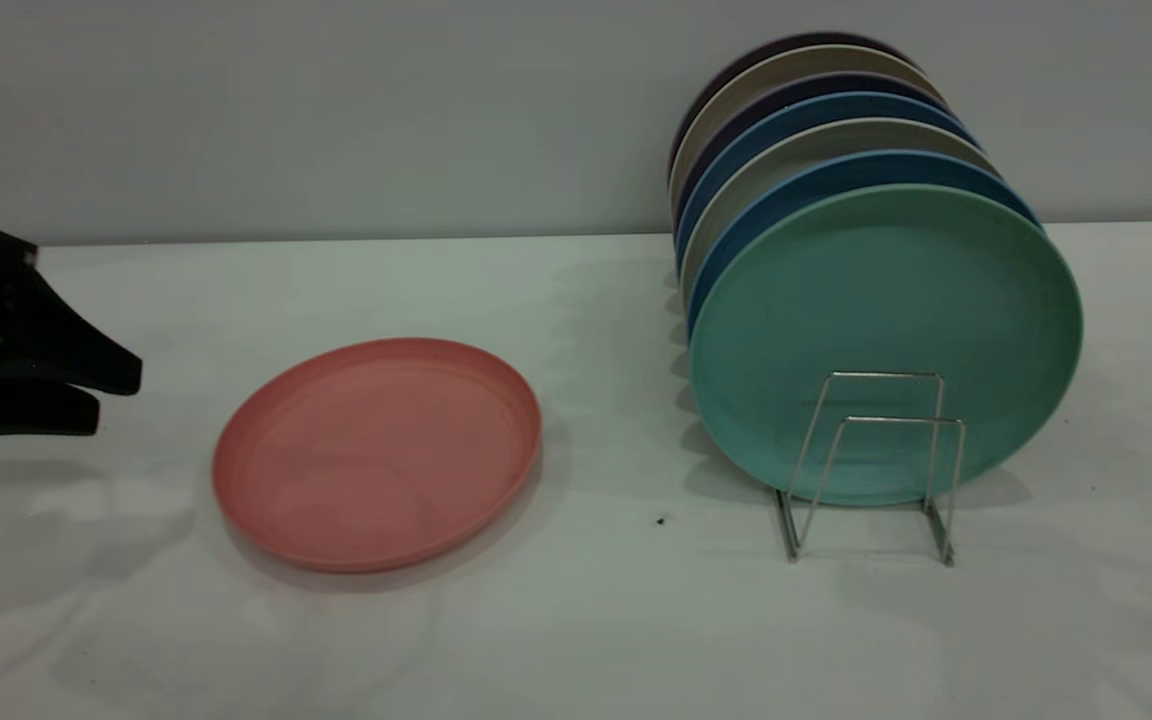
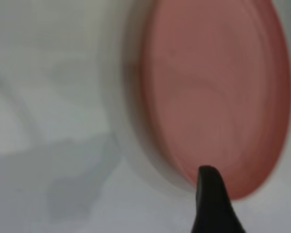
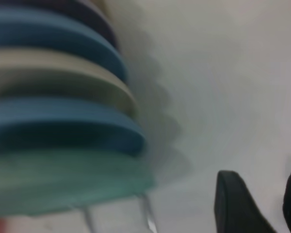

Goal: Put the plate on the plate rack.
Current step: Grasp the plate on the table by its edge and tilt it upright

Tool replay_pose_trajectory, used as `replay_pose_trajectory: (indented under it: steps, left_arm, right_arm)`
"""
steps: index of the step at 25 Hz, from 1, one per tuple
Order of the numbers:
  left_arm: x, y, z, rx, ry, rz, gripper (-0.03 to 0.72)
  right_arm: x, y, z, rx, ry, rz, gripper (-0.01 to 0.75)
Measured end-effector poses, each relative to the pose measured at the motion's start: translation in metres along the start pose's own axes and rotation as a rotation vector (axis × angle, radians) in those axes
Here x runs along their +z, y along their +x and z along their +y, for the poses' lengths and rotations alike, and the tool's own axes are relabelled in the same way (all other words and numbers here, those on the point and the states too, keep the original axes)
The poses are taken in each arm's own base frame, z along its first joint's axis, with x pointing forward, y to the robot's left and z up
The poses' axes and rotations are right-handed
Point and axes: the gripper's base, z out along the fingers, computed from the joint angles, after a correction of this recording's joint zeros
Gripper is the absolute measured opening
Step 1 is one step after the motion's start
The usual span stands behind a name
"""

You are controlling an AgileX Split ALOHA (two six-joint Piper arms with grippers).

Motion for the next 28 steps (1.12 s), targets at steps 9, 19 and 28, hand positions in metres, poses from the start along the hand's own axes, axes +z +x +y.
replay_pose_trajectory:
  steps: [9,19,28]
  left_arm:
    - [0.032,-0.018,0.001,0.047,-0.024,0.022,0.458]
    - [0.050,-0.015,0.012,0.021,-0.082,0.050,0.458]
    - [0.067,-0.012,0.011,0.028,-0.114,0.070,0.458]
  right_arm:
    - [0.030,0.009,-0.026,0.083,-0.132,0.026,0.333]
    - [0.038,0.012,-0.039,0.120,-0.180,0.015,0.408]
    - [0.038,0.011,-0.039,0.116,-0.183,0.012,0.407]
